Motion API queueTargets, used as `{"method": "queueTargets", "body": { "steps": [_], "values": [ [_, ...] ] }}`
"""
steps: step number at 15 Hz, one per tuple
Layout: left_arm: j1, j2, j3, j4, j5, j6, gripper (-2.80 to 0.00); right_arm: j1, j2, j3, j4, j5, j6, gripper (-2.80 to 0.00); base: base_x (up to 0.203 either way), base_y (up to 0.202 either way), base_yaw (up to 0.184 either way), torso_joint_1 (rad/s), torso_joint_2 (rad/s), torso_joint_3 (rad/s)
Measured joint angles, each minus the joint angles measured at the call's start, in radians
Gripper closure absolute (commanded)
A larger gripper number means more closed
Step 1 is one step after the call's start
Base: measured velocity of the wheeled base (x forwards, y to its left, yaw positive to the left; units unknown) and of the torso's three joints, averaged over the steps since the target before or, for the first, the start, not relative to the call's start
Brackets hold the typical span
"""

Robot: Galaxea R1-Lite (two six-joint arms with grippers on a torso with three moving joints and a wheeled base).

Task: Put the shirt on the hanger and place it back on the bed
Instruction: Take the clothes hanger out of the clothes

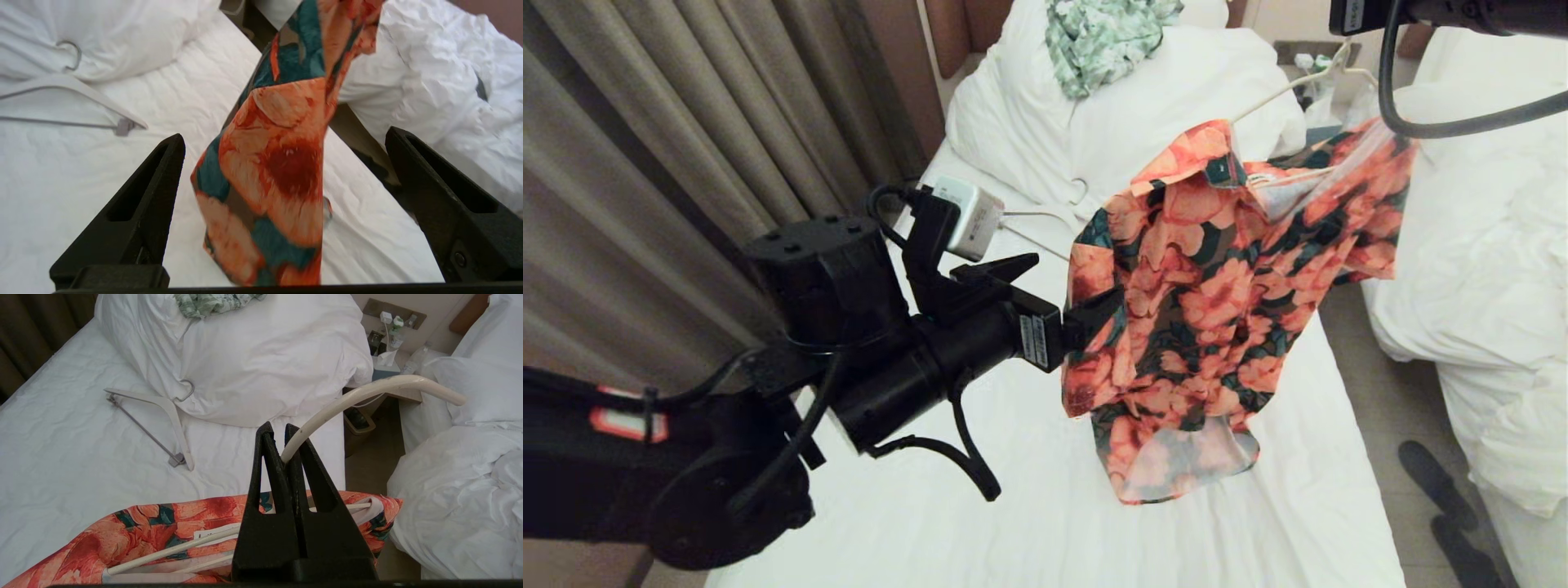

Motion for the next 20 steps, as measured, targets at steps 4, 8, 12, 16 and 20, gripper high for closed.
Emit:
{"method": "queueTargets", "body": {
  "steps": [4,8,12,16,20],
  "values": [
    [-0.012,0.053,0.001,-0.011,0.003,0.000,-2.80,0.004,0.000,0.001,0.000,0.000,0.002,0.00,0.000,0.000,0.000,0.000,0.00,0.000],
    [-0.016,0.083,0.000,-0.014,0.004,0.003,-2.80,0.012,0.001,0.001,0.000,0.000,0.000,0.00,0.000,0.000,0.000,0.000,0.00,0.000],
    [-0.012,0.088,0.000,-0.014,0.003,0.004,-2.80,0.015,0.001,0.000,0.000,0.000,-0.001,0.00,0.000,0.000,0.000,0.000,0.00,0.000],
    [0.004,0.090,0.007,-0.014,-0.004,0.004,-2.80,0.013,0.001,0.000,0.000,0.000,-0.002,0.00,0.000,0.000,0.000,0.000,0.00,0.000],
    [0.067,0.088,0.008,-0.014,-0.076,0.003,-2.80,0.010,0.000,0.000,0.000,0.000,-0.002,0.00,0.000,0.000,0.000,0.000,0.00,0.000]
  ]
}}
